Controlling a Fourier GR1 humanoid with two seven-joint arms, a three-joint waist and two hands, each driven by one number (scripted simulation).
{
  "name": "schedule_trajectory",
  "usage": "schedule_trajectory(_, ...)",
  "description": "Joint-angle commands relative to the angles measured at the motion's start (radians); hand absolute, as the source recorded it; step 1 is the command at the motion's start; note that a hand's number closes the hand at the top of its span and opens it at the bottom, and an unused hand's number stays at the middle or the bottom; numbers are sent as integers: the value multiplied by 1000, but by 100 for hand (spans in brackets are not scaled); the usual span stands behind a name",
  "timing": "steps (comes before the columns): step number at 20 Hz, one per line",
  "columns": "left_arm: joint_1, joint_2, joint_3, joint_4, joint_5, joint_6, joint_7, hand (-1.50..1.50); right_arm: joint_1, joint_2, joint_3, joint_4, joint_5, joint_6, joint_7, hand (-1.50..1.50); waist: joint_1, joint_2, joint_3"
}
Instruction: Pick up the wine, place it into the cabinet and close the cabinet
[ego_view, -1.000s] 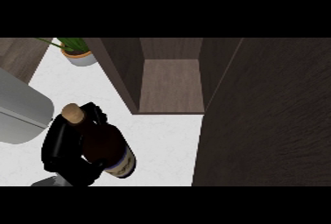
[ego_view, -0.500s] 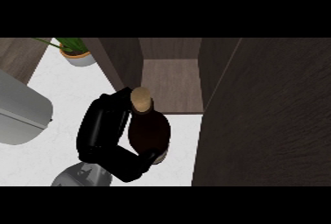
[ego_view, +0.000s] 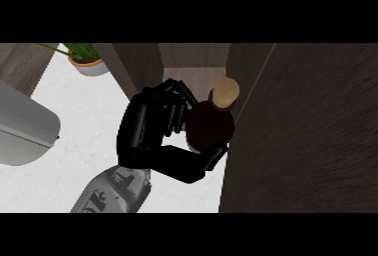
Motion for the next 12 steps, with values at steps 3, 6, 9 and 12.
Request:
schedule_trajectory(3,-90,0,-87,68,0,159,-8,150,24,6,12,-125,-85,-5,69,-150,-3,-1,0)
schedule_trajectory(6,-98,0,-63,195,24,116,-130,150,28,10,10,-120,-81,-2,54,-150,-7,1,-1)
schedule_trajectory(9,-130,0,-16,157,-16,122,-38,150,36,26,38,-111,-36,-1,42,-150,2,-1,0)
schedule_trajectory(12,-182,0,-95,206,50,223,-81,150,-21,-8,-32,-79,-100,-2,76,-150,-2,0,0)
